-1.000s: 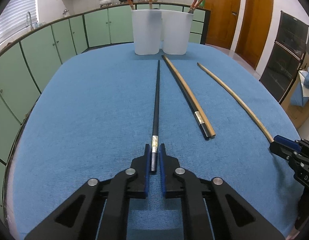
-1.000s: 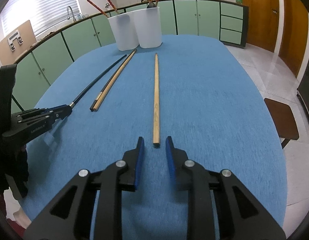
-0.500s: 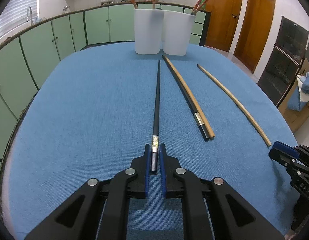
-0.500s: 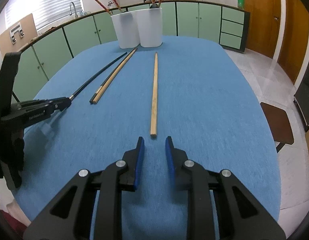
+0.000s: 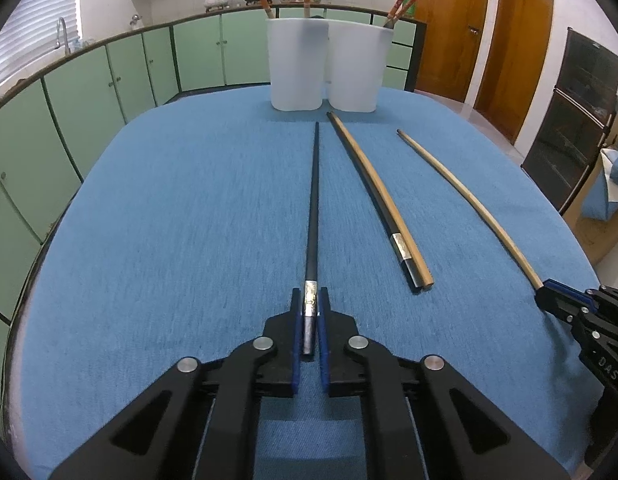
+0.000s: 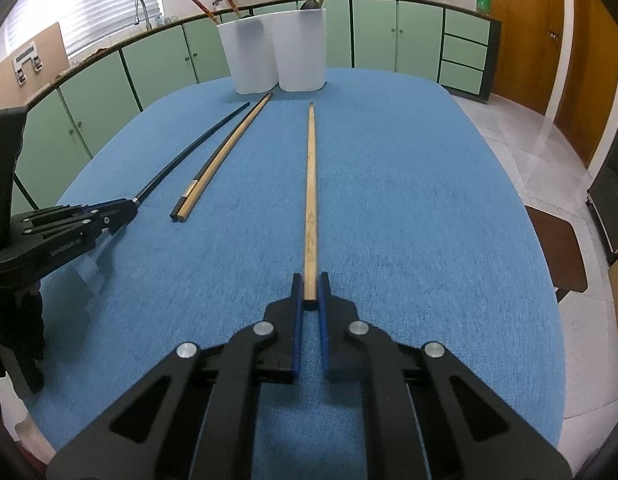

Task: Organize utensils
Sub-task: 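Lift the wooden chopstick with the right gripper and carry it over the holder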

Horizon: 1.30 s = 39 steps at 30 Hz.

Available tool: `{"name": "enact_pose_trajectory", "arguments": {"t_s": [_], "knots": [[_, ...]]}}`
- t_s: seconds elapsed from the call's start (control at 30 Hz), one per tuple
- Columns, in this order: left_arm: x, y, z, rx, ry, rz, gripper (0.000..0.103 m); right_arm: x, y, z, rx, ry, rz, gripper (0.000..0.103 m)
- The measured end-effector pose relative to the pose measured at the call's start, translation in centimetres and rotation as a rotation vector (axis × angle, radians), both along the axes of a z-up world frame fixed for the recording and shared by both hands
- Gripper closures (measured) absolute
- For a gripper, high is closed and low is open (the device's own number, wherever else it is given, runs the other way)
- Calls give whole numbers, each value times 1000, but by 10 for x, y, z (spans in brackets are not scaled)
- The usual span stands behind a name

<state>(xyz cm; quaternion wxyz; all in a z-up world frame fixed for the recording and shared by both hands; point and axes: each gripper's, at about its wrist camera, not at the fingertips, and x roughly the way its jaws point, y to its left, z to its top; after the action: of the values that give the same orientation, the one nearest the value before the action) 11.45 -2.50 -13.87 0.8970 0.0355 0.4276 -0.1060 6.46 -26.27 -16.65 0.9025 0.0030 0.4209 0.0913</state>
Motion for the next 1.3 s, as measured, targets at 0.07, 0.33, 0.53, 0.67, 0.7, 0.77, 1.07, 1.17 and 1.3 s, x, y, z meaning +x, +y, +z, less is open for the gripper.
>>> {"name": "enact_pose_trajectory", "arguments": {"t_s": [0.07,0.33,0.53,0.67,0.7,0.77,1.07,1.17,1.3], "knots": [[-3,-1,5,-6,-6,-11,96,-1,-2,3,4,-9,0,97],[-26,9,71,-18,-141,-34,96,-12,-12,64,-38,-170,17,97],[-29,16,129,-52,-270,-43,96,-4,-25,122,10,-255,27,97],[-18,21,159,-92,-324,-64,96,13,-33,160,58,-289,46,97],[-16,22,164,-96,-331,-69,96,18,-34,168,71,-290,50,97],[-8,18,174,-105,-345,-84,96,31,-37,183,103,-284,67,97],[26,16,208,-123,-378,-131,96,82,-49,243,119,-289,109,97],[33,18,221,-115,-408,-126,96,99,-51,267,68,-334,93,97],[63,21,251,-101,-469,-99,96,126,-56,297,19,-406,61,97]]}}
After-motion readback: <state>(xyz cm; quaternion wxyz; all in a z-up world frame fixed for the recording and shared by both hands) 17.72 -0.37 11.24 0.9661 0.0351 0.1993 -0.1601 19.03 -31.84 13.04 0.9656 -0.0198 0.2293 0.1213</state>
